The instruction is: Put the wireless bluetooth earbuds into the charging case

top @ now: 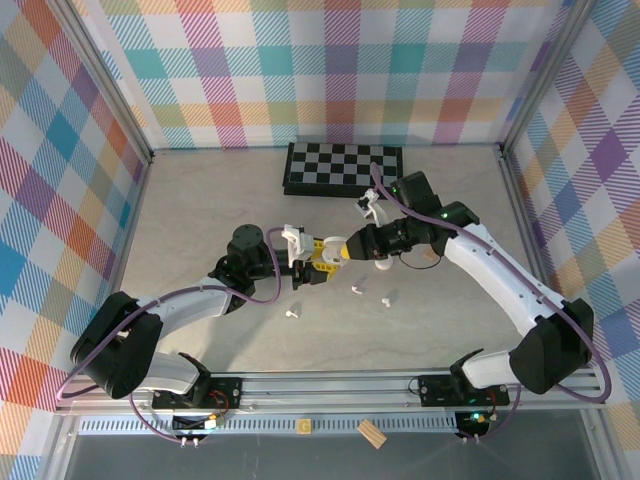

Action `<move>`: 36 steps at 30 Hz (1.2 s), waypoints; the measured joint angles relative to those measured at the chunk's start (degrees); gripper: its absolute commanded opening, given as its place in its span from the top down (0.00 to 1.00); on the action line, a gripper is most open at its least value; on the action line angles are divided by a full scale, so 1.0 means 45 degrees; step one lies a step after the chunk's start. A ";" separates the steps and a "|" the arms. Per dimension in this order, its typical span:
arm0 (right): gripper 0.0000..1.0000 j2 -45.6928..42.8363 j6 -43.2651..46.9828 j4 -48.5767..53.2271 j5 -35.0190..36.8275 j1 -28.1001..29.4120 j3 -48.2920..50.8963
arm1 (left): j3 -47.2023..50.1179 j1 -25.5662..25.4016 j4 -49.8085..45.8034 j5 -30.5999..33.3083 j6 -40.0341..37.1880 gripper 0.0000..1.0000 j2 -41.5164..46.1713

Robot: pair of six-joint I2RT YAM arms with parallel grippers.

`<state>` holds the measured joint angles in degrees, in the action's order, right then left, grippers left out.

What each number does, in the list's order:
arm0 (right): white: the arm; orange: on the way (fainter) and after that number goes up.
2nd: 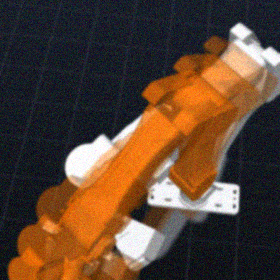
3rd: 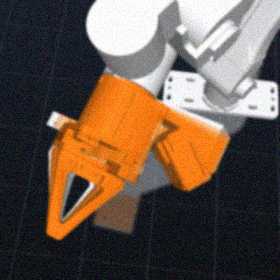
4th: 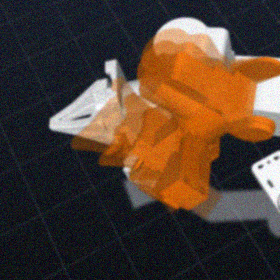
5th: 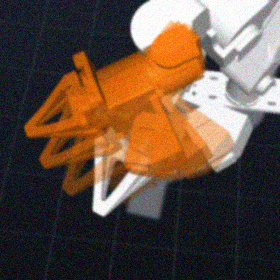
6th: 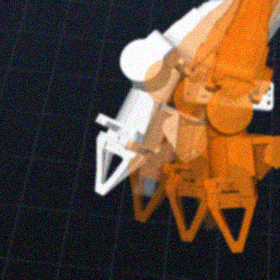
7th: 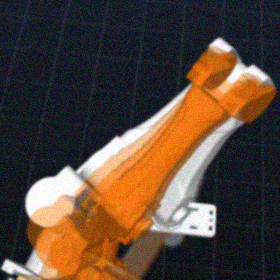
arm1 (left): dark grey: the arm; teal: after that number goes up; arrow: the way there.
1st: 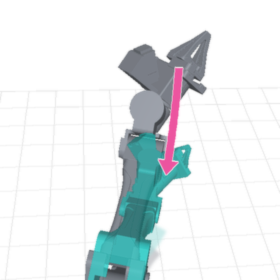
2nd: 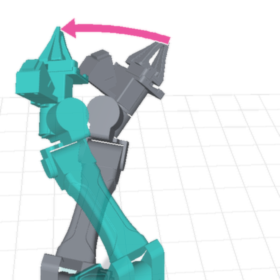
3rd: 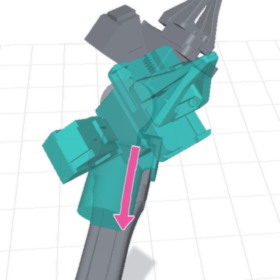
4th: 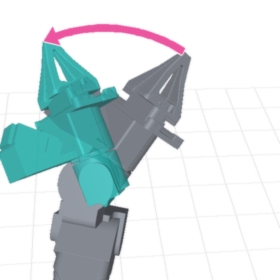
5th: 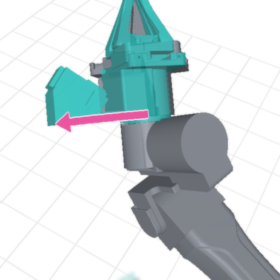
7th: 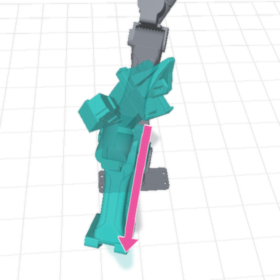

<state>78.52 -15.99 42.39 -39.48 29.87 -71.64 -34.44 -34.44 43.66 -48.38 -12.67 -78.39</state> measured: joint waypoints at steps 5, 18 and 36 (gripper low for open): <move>0.80 0.0015 0.0039 0.0015 0.0000 0.0000 0.0019 | 0.0000 0.0000 0.0418 0.0010 0.0272 0.66 -0.0087; 0.58 0.0034 0.0092 0.0214 0.0631 0.0000 -0.0039 | -0.0005 0.0000 0.1088 0.0005 0.0670 0.66 -0.0593; 0.49 -0.3687 -0.1069 -0.1132 0.3084 -0.2390 0.3162 | 0.0563 0.1156 0.1749 0.0340 0.1200 0.66 0.0257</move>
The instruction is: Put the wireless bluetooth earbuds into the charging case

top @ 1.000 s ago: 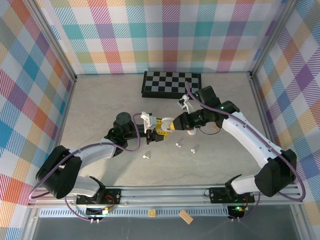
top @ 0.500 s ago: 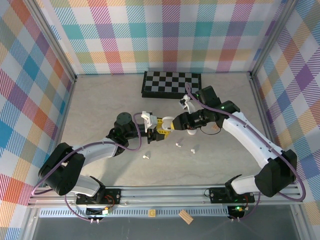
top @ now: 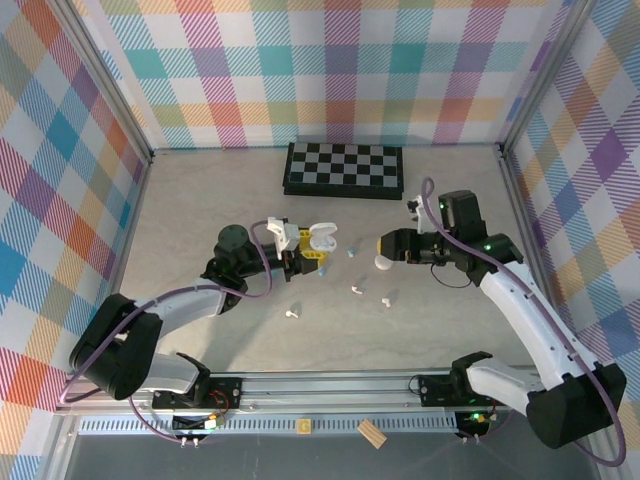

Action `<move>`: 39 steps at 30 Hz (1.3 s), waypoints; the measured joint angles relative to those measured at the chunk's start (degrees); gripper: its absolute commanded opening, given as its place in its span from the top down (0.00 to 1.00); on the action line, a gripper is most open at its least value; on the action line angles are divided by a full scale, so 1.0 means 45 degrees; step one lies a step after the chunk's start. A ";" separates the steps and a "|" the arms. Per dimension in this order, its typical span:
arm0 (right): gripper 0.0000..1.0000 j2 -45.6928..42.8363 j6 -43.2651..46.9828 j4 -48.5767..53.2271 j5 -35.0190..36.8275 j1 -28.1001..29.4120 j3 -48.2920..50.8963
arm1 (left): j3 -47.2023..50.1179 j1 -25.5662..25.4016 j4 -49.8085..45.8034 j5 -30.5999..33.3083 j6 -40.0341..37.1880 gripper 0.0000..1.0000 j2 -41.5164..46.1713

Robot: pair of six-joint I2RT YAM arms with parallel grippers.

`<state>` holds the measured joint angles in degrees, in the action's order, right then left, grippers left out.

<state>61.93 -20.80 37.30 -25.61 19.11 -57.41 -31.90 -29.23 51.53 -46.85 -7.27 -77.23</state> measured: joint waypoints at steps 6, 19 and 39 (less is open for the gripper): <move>0.46 0.0962 -0.0238 0.0058 0.0301 -0.0350 0.1462 | 0.0000 0.0068 -0.0029 -0.0044 0.0049 0.66 0.0661; 0.46 0.4007 0.0539 -0.2710 -0.0223 -0.0427 0.3716 | 0.0165 0.0063 0.0272 -0.0389 0.0719 0.66 0.0816; 0.52 0.5863 0.0476 -0.4439 -0.0544 -0.0544 0.4114 | 0.0165 0.0063 0.0928 -0.0437 0.1433 0.66 0.0952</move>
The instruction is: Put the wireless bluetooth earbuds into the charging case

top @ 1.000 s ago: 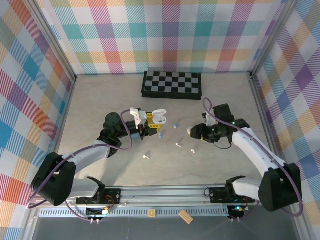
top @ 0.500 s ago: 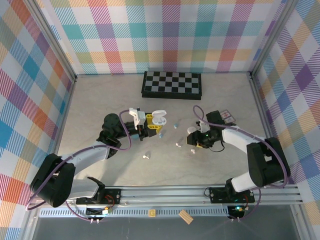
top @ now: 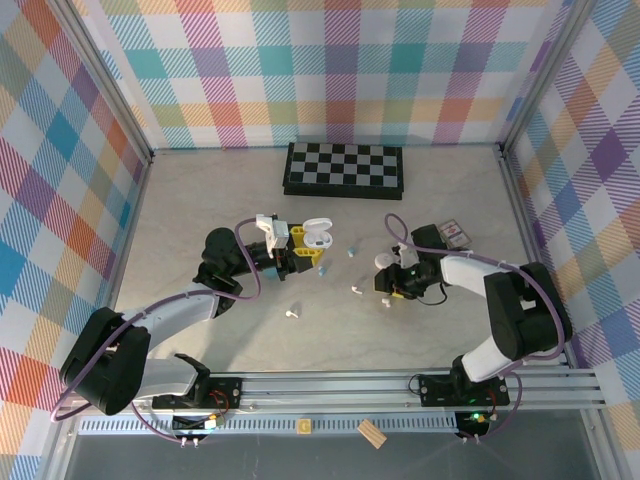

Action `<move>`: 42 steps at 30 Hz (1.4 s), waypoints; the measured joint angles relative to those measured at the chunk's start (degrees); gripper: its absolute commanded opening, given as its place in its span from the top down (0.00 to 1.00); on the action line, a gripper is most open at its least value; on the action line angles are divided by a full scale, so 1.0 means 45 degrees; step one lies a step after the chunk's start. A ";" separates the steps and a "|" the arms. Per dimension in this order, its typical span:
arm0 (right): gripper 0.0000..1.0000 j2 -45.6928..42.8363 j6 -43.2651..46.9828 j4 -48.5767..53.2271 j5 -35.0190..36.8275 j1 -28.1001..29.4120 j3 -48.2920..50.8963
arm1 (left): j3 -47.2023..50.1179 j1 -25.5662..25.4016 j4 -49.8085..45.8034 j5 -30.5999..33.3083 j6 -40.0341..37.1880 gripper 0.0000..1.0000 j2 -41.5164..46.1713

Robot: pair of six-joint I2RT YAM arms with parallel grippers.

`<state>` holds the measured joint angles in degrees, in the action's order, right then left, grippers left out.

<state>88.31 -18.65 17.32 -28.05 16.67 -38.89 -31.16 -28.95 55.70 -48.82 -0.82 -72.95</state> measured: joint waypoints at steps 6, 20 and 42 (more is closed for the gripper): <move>0.55 -0.0432 -0.0087 -0.0068 -0.0058 0.0000 0.0457 | 0.0000 0.0000 0.0000 0.0000 0.0000 0.66 0.0000; 0.61 -0.0593 -0.0141 0.0078 -0.0262 0.0005 0.0738 | 0.0000 0.0005 -0.0005 0.0000 -0.0005 0.66 0.0000; 0.70 -0.0787 -0.0466 0.0384 -0.0559 0.0408 0.1146 | 0.0000 0.0000 -0.0005 0.0000 -0.0010 0.66 0.0000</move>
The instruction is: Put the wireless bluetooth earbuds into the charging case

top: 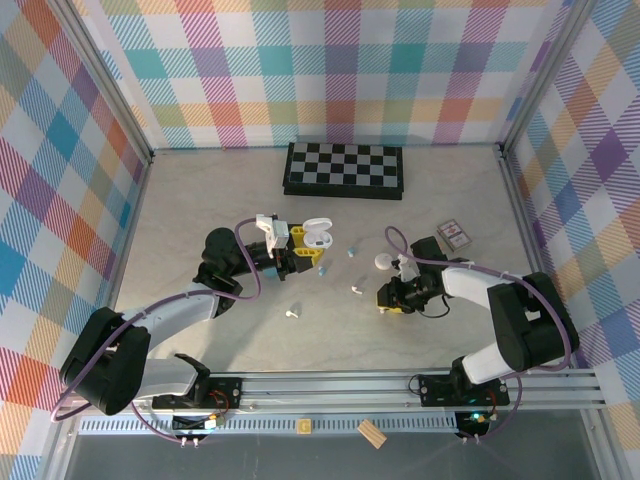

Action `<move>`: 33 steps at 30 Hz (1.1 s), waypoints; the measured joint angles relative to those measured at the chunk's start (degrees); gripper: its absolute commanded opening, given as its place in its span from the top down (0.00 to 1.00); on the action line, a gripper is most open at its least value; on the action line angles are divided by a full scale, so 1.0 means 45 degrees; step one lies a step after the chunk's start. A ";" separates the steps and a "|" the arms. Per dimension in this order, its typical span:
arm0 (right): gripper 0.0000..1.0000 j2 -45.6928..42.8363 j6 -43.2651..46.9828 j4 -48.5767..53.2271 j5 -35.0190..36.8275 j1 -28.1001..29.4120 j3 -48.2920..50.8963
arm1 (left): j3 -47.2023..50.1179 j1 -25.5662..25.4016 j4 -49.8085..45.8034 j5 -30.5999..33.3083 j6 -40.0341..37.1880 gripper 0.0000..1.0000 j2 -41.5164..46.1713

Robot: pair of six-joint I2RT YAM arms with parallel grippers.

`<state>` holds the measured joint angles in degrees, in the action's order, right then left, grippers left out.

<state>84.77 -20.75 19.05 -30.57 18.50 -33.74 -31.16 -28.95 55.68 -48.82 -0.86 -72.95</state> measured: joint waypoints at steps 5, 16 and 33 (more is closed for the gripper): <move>0.73 0.0097 -0.0019 0.0068 0.0112 0.0000 -0.0058 | 0.0000 0.0000 -0.0005 0.0005 0.0000 0.66 0.0000; 0.78 -0.0729 -0.0296 0.0869 0.0801 0.0146 -0.0209 | 0.0000 0.0000 -0.0204 0.0267 -0.0296 0.66 0.0000; 0.79 -0.3512 -0.0782 0.2652 0.0855 0.0364 -0.4930 | -0.0325 -0.1413 -0.0986 0.3070 -0.2501 0.66 -0.1030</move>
<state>68.97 -24.27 30.98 -26.72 20.14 -55.92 -32.62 -35.31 51.24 -35.00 -12.12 -77.58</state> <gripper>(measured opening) 0.215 0.367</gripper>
